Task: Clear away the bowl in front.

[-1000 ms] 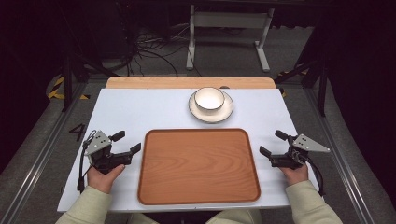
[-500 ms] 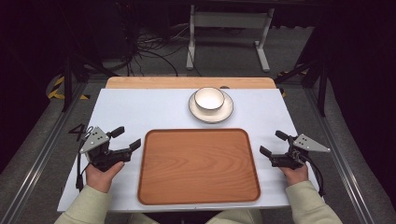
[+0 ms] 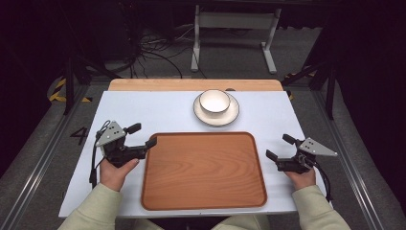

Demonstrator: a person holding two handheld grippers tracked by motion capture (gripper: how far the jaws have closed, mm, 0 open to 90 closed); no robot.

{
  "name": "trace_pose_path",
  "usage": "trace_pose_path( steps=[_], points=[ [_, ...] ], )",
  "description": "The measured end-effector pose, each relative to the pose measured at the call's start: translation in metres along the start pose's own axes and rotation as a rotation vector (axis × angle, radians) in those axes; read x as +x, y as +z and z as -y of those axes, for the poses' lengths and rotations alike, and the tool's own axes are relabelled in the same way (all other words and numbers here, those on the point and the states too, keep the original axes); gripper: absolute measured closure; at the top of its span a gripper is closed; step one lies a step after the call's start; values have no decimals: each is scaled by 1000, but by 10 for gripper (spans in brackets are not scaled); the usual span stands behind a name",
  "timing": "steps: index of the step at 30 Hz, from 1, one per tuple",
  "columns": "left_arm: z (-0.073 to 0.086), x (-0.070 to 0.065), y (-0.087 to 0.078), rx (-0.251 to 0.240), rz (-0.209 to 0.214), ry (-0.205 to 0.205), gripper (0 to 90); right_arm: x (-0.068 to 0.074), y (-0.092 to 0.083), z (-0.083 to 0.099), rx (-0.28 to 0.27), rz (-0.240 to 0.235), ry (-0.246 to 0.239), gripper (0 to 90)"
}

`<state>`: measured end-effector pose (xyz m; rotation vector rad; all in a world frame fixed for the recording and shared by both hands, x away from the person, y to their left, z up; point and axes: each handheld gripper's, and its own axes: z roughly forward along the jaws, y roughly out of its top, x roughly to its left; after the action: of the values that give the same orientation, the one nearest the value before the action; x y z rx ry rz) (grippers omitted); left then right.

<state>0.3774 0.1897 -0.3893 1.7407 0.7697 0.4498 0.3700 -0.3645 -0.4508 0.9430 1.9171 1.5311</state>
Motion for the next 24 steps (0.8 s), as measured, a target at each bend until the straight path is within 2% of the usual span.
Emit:
trace_pose_path(
  steps=[4, 12, 16, 18, 24],
  points=[
    [-9, -5, 13, 15, 15, 31, 201, 0, 1, 0, 8, -6, -5, 2],
    [-19, -11, 34, 34, 51, 42, 199, 1, 1, 0, 8, -6, -11, 2],
    [-26, -13, 44, 38, 65, 64, 198, 1, 1, 0, 9, -3, -12, 2],
    [-28, -15, 49, 38, 76, 57, 198, 1, 2, 0, 10, -2, -14, 2],
    [-37, -20, 64, 38, 93, 83, 196, 1, 2, 0, 12, 1, -11, 2]
  ],
)
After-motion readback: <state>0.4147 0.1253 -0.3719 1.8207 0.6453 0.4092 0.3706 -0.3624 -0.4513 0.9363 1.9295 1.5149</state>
